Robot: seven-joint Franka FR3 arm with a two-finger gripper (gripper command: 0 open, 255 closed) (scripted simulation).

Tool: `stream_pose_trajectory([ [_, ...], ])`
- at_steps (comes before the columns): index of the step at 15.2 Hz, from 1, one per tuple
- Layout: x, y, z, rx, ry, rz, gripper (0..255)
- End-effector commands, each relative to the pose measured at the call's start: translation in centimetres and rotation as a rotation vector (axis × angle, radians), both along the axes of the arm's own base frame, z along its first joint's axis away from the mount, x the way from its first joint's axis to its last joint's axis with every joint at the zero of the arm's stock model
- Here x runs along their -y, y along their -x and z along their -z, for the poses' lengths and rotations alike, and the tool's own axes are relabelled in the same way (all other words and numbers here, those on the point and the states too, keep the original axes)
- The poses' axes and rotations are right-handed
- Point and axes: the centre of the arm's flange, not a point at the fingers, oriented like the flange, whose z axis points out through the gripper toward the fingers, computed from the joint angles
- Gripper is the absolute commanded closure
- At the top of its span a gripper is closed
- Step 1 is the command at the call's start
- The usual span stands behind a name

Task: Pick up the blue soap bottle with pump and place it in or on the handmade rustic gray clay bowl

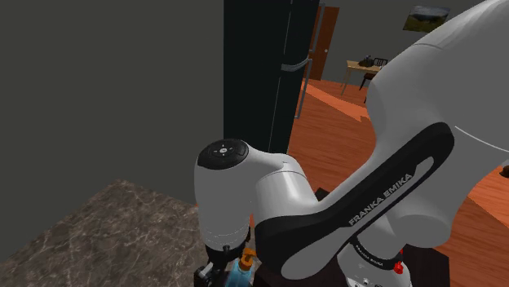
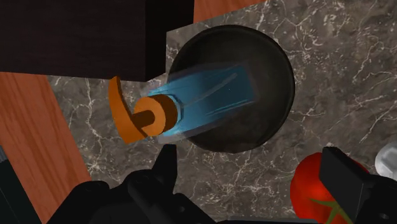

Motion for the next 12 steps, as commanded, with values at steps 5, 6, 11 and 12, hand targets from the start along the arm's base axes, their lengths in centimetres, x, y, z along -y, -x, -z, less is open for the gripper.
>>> stream_pose_trajectory([
  [5,-0.1,-0.1,-5.0,0.0,0.0,0.0,0],
  [6,-0.1,-0.1,-5.0,0.0,0.0,0.0,0],
  [11,-0.1,-0.1,-5.0,0.0,0.0,0.0,0],
  [12,-0.1,-0.1,-5.0,0.0,0.0,0.0,0],
])
